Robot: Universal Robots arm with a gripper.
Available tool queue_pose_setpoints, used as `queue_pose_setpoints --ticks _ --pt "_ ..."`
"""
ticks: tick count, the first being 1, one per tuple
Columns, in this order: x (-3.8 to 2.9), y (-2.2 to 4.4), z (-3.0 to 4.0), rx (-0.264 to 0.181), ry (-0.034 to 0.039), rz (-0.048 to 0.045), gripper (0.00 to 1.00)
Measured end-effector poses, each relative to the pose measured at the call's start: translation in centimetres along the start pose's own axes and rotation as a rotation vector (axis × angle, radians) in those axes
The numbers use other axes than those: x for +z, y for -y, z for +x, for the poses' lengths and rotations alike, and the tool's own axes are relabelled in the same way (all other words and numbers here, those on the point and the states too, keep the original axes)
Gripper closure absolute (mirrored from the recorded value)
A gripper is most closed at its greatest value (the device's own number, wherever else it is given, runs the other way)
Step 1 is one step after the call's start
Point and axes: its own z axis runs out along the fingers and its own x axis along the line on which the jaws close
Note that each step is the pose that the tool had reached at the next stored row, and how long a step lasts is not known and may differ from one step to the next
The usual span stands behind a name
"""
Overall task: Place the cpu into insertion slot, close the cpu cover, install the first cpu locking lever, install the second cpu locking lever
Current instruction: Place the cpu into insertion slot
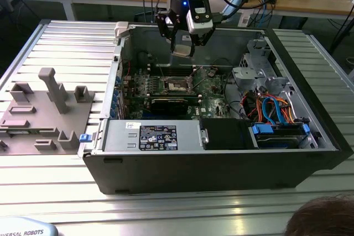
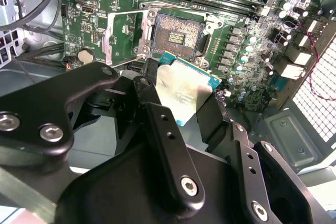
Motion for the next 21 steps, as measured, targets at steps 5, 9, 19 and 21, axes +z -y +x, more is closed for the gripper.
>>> queue_pose_setpoints --ticks 5,9,19,21 --pt "0.01 0.0 0.0 0.002 0.0002 0.0001 0.46" --pt "0.02 0.0 0.0 0.005 0.0005 0.0002 0.46" --pt "0.04 0.0 0.0 0.01 0.0011 0.0006 0.46" --pt "0.04 0.0 0.0 0.011 0.0012 0.0007 0.46"
